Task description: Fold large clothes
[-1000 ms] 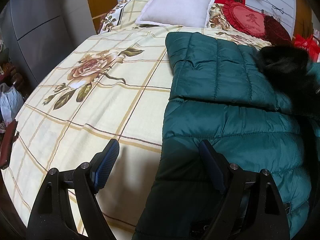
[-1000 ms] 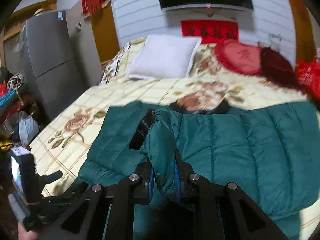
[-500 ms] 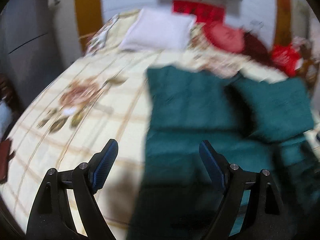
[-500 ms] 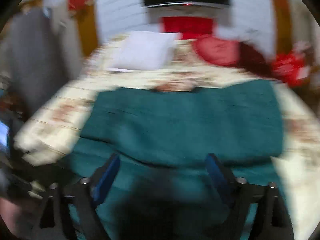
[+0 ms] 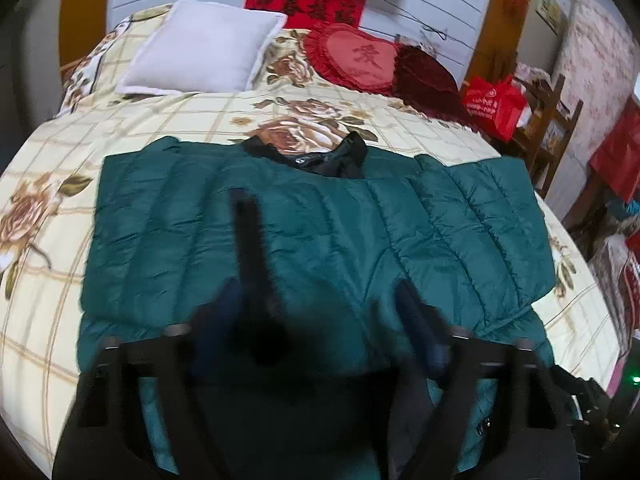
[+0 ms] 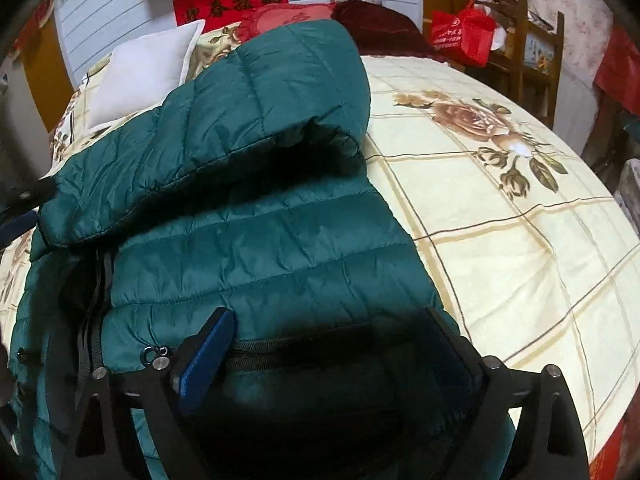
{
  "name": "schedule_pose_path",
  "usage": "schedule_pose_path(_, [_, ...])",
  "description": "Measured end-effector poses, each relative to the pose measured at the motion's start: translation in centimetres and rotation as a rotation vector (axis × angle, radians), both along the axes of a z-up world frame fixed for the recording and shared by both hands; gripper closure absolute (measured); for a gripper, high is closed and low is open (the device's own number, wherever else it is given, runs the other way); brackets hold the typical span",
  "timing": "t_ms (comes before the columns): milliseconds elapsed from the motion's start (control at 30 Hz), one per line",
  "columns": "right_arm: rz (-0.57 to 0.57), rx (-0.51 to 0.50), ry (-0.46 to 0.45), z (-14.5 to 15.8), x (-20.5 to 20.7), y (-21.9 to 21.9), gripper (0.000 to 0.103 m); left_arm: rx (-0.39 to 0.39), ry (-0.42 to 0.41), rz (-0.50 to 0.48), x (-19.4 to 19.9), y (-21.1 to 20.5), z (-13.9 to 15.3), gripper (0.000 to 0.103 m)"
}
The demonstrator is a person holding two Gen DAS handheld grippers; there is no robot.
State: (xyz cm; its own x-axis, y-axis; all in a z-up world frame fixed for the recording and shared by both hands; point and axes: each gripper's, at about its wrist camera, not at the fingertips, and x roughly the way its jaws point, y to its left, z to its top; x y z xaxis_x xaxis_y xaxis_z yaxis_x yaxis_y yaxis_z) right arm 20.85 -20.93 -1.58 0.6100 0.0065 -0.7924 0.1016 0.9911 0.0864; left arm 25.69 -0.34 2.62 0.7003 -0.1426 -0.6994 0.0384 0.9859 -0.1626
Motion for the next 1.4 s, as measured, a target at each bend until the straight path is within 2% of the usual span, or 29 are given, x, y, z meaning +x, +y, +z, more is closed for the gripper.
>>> schedule_pose_path(33, [0.002, 0.001, 0.003, -0.1, 0.1, 0.0, 0.007, 0.017, 0.029, 0.002, 0.6, -0.2, -0.5, 0.084])
schedule_pose_path(67, [0.005, 0.0, 0.007, -0.1, 0.2, -0.1, 0.005, 0.014, 0.057, 0.014, 1.1, -0.2, -0.8, 0.095])
schedule_pose_path(133, [0.01, -0.006, 0.014, -0.2, 0.3, 0.1, 0.003, -0.024, 0.042, 0.029, 0.5, 0.5, -0.3, 0.097])
schedule_pose_path(200, [0.013, -0.013, 0.017, -0.3, 0.4, 0.4, 0.001, -0.019, -0.009, 0.02, -0.7, 0.7, 1.2, 0.097])
schedule_pose_path(367, [0.013, -0.012, 0.015, -0.4, 0.3, 0.5, 0.0, -0.071, -0.133, -0.014, -4.0, 2.5, 6.0, 0.097])
schedule_pose_path(433, [0.012, -0.017, 0.014, -0.4, 0.3, 0.6, 0.0, -0.051, -0.181, -0.013, -5.3, 3.7, 7.7, 0.097])
schedule_pose_path(533, [0.011, -0.019, 0.012, -0.5, 0.3, 0.6, 0.0, -0.006, -0.21, 0.016, -5.9, 6.6, 8.9, 0.097])
schedule_pose_path(667, [0.012, -0.016, 0.012, -0.6, 0.5, 0.5, 0.0, 0.004, -0.155, 0.068, -5.4, 10.5, 7.6, 0.097])
schedule_pose_path(800, [0.012, -0.015, 0.016, -0.7, 0.6, 0.5, 0.0, 0.024, -0.052, 0.084, -4.7, 12.2, 2.9, 0.097])
schedule_pose_path(867, [0.012, -0.011, 0.015, -0.7, 0.6, 0.4, 0.0, 0.003, 0.017, 0.071, -4.4, 12.5, 0.3, 0.096])
schedule_pose_path(967, [0.016, 0.003, 0.011, -0.7, 0.4, 0.3, 0.0, -0.055, 0.047, 0.084, -5.0, 13.2, -0.9, 0.095])
schedule_pose_path(1067, [0.017, 0.014, -0.002, -0.5, 0.0, 0.2, 0.0, -0.08, -0.007, 0.128, -6.3, 13.8, 0.7, 0.095])
schedule_pose_path(1167, [0.023, 0.018, -0.008, -0.4, -0.1, 0.2, 0.0, -0.018, -0.104, 0.206, -7.5, 13.9, 3.2, 0.095])
schedule_pose_path(1267, [0.028, 0.016, -0.03, 0.3, -0.3, 0.3, 0.0, 0.003, -0.152, 0.203, -6.9, 12.7, 4.6, 0.095])
schedule_pose_path(1300, [0.024, 0.016, -0.059, 0.8, -0.6, 0.3, 0.001, -0.001, -0.156, 0.191, -6.4, 11.8, 4.8, 0.095])
schedule_pose_path(1400, [0.009, 0.017, -0.222, 3.7, -2.2, 0.2, 0.001, -0.041, -0.137, 0.152, -4.5, 10.0, 4.0, 0.095])
